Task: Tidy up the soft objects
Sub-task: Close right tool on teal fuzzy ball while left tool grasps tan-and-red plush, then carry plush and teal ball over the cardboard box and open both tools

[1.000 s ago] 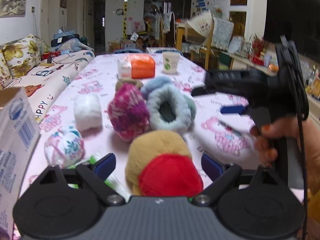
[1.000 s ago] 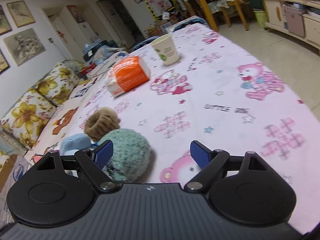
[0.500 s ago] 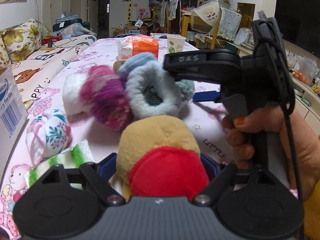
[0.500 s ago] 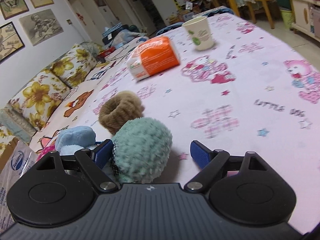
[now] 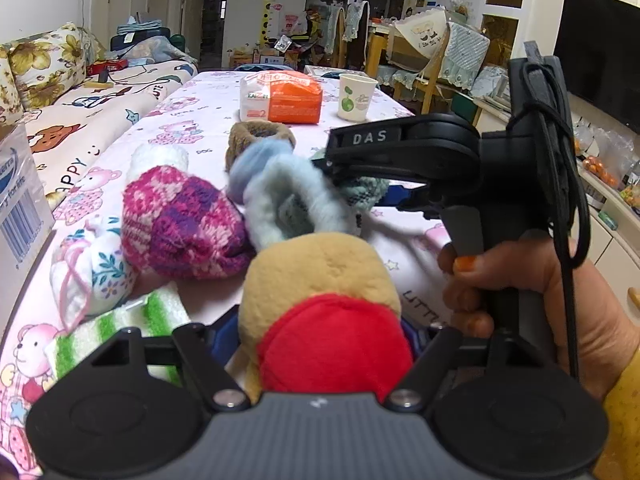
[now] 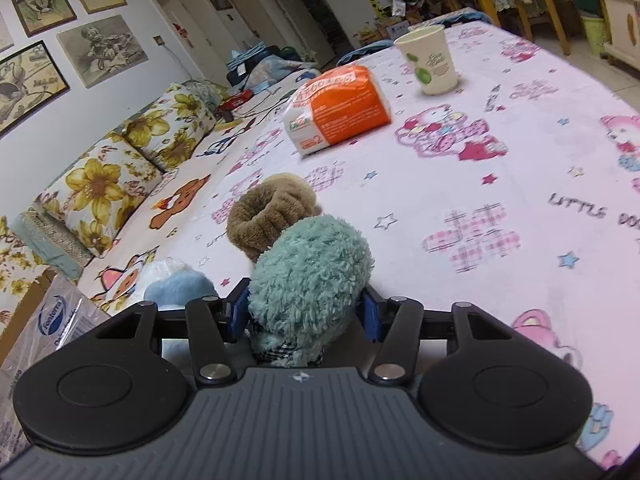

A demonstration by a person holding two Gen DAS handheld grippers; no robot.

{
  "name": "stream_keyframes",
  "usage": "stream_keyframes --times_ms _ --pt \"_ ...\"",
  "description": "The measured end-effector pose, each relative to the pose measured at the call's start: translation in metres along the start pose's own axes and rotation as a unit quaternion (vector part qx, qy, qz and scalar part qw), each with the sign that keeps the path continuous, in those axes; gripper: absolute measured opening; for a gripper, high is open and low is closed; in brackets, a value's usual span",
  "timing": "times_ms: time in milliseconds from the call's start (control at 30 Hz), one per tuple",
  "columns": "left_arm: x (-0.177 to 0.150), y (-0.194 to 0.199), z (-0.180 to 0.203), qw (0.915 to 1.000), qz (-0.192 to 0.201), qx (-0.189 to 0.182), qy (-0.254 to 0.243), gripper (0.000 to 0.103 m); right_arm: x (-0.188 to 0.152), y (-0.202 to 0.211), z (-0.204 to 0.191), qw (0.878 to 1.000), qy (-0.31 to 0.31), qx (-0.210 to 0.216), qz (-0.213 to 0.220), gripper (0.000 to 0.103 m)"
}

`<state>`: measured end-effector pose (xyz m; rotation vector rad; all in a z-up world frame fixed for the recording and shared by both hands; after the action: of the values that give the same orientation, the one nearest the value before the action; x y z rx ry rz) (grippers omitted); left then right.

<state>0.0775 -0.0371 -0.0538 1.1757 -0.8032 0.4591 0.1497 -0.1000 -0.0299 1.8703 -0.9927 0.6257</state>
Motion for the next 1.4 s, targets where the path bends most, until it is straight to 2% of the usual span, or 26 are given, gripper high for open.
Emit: stream_keyframes --times_ms 433,933,1067,1400 --pt "0.015 0.016 0.0 0.9989 0.039 -0.018 0.016 0.075 0.014 0.039 0.014 0.997 0.012 -0.048 0.057 0.066" --pt "0.034 0.036 -0.026 0.9952 0.085 0.003 0.05 0.075 0.025 0.046 0.004 0.995 0.045 -0.054 0.077 0.066" --pt "0.039 0.04 -0.035 0.9937 0.094 0.009 0.061 0.075 0.028 0.049 -0.001 0.995 0.046 -0.044 0.082 0.066" --pt "0.05 0.056 -0.058 0.9885 0.122 0.029 0.084 0.075 0.027 0.052 -0.032 0.996 0.046 0.017 0.075 0.066"
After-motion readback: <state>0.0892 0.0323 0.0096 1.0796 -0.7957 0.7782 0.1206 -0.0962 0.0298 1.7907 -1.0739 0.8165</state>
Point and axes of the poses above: each gripper's, at about its wrist camera, not at the fingertips, and y roughly against the way its jaws point, z to its right, x to its top, the point moved 10 cm from there along -y, roughly the way its jaws point, and after that the axes turned 2 degrees about y, right-handed, at the moved point
